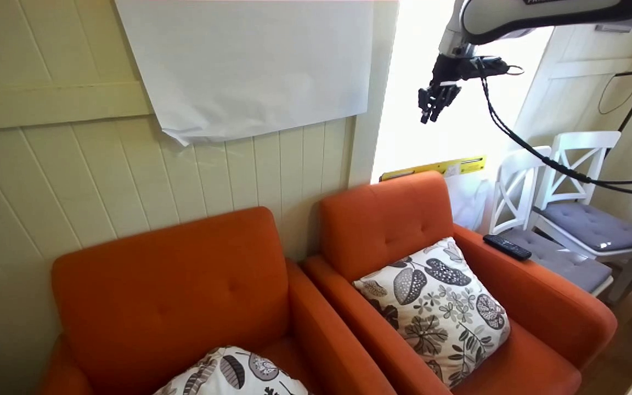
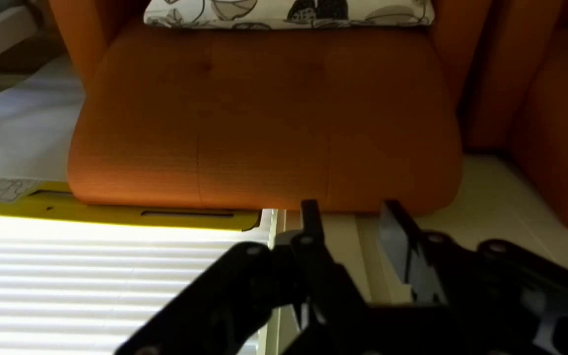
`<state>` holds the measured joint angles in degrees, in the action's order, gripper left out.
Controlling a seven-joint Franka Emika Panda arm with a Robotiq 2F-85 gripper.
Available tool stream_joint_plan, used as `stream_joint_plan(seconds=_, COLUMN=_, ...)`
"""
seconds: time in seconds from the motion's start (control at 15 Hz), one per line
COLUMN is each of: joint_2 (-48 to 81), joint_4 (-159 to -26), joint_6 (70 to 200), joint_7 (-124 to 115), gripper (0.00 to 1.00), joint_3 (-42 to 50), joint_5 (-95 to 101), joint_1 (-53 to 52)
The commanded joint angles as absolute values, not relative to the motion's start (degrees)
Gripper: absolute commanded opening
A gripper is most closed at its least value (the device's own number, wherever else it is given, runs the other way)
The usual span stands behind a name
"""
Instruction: Drop the pillow on the sofa seat
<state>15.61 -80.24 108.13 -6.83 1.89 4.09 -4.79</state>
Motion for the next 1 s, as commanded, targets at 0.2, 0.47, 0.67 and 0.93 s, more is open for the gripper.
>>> stream_joint_plan(seconds=0.2, joint_2=11.8, joint_4=-86.8, joint_6=104.9, joint_7=-6.8, gripper=0.89, joint_3=0.3, joint_5=-0.7, joint_1=-3.0)
stream_joint_plan(seconds=0.47, joint_2=9.9, joint_4=-91.8, joint_6=107.2, joint_7=-5.6, gripper=1.0, joint_3=0.1, joint_5=-0.7, joint_1=-2.9)
stream_joint_plan(seconds=0.67, joint_2=12.4, joint_4=-88.9, joint_6=105.6, joint_7=-6.8, gripper=1.0, joint_3=0.1, joint_5=0.8, joint_1=-3.3)
stream_joint_plan(seconds=0.93, joint_2=11.5, joint_4=-90.3, joint_6=106.0, joint_7=-6.8, gripper=1.0, joint_3=0.0, joint_5=0.8, joint_1=-3.3)
